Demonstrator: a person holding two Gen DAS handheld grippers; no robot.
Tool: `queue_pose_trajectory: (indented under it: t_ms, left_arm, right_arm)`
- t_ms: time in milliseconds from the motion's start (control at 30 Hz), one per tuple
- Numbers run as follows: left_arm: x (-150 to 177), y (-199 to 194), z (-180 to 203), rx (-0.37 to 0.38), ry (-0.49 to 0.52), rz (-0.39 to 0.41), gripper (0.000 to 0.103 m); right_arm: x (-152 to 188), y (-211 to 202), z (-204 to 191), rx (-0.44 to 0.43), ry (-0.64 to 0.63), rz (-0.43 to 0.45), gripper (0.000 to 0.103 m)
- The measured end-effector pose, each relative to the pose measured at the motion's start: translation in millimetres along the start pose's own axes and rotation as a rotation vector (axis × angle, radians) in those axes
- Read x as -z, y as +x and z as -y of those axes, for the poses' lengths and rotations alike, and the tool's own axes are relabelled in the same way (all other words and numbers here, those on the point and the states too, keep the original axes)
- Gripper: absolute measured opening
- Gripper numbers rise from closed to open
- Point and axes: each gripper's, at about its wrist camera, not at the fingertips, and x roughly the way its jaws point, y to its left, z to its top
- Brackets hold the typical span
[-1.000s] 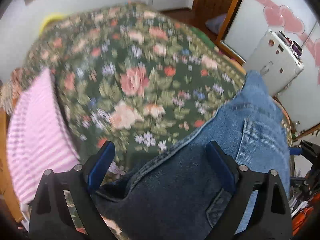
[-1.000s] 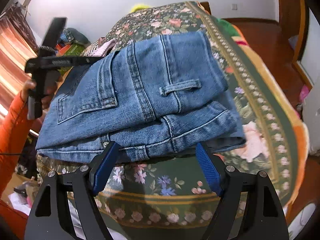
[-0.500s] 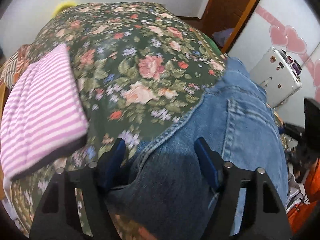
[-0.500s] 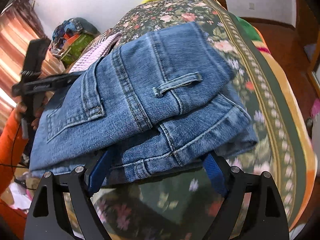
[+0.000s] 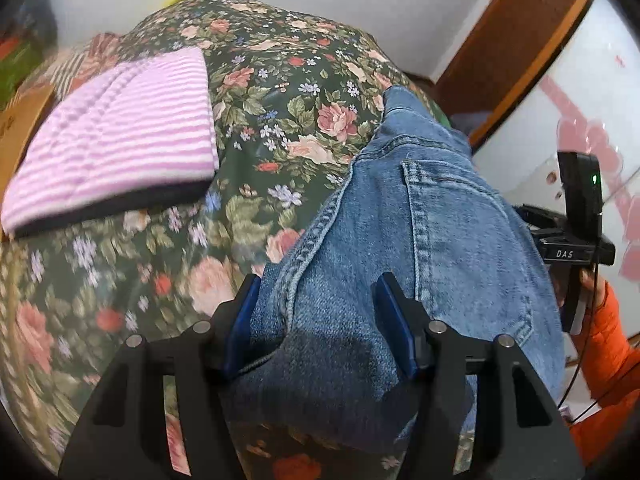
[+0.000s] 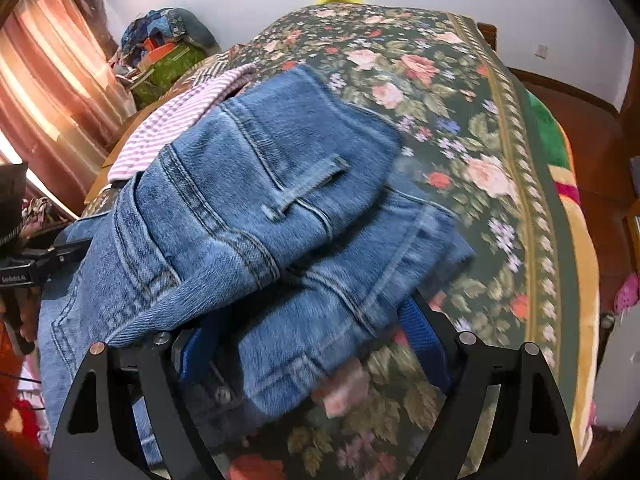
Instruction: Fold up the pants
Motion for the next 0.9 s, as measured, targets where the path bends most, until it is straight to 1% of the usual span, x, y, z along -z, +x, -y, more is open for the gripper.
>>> queue_pose_trajectory:
  t_ms: [100,233,400,500,567,633,700,733,833,900]
  left_arm:
    - [8,-4,5,0.013,-0.017,0.008,0.058]
    - [20,-15,22,0.014,0.023,0.007,0.058]
    - [40,-22,44,0.04,0.054,0.003,0.058]
    - [49,-25,56,0.052,0.057,0.013,0.058]
    - [50,-28,58,0.027,0.042,0.029,0.058]
    - [46,-30,58,0.02,0.038,0.027,0.058]
    - [39,-37,58,-0.014,0.042,0.038,0.058]
    - [33,-43,59,-0.05,0.056,0.059,0.058]
    - [16,-53,59,-0.12,0.092,0.101,0.059]
    - [5,-56,58,-0.138,0.099,0.12,0.061]
  right_arm:
    - [10,-21,10,0.013,0.047,0.023,0.082]
    - [30,-51,14,0.048,0.101,0.063,0.082]
    - [43,-72,12,0.07,0.132,0.105,0.082]
    - [46,-79,8,0.079,0.123,0.127,0.082]
    - [47,-82,3,0.083,0.115,0.142,0.082]
    - [45,-83,-2,0.081,0.11,0.151,0.082]
    - [42,-84,-7,0.079,0.099,0.162,0.082]
    - [39,-84,-11,0.079,0.091,0.17,0.082]
    - [32,-84,-18,0.077,0.068,0.194,0.082]
    - [30,-83,-21,0.075,0.064,0.202,0.082]
